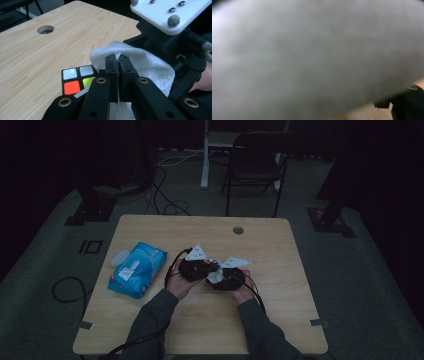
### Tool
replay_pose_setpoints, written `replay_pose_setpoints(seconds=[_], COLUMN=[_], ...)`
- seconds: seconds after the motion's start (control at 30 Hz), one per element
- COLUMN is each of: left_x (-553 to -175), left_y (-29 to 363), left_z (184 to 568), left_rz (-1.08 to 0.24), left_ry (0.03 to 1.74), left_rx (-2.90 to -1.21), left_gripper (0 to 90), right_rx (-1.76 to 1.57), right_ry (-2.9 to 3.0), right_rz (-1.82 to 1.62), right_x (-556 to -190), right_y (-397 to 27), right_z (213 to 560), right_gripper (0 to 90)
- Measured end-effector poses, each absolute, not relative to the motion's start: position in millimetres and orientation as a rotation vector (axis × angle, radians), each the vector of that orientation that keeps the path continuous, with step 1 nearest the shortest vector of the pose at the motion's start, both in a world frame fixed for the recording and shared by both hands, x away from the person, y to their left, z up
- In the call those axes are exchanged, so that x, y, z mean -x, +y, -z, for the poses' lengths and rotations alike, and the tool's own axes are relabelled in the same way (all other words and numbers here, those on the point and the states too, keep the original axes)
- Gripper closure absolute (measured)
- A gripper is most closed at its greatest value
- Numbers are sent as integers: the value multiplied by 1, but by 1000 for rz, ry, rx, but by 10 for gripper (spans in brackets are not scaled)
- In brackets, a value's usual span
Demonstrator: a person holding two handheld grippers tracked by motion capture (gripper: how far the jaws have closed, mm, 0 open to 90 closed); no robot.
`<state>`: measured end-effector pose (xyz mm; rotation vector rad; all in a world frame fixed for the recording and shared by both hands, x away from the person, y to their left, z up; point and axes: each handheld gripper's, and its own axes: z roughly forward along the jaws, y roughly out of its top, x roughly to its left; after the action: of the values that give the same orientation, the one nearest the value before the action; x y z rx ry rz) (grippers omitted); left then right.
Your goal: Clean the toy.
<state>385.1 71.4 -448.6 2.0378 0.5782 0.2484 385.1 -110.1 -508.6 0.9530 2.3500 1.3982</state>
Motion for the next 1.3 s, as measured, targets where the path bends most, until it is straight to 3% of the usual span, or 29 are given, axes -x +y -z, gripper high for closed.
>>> replay_pose_setpoints(seconds=[1.3], left_x=[-392], left_y=[115], left_z=[442], left_rz=[-321], left_ry=[702], left_rx=[-1947], left_gripper=[886], right_rx=[-978], right_ry=[2325], right_rz=[-1357], right_x=[-384], right_y=[-130], right_z=[507], right_gripper=[341])
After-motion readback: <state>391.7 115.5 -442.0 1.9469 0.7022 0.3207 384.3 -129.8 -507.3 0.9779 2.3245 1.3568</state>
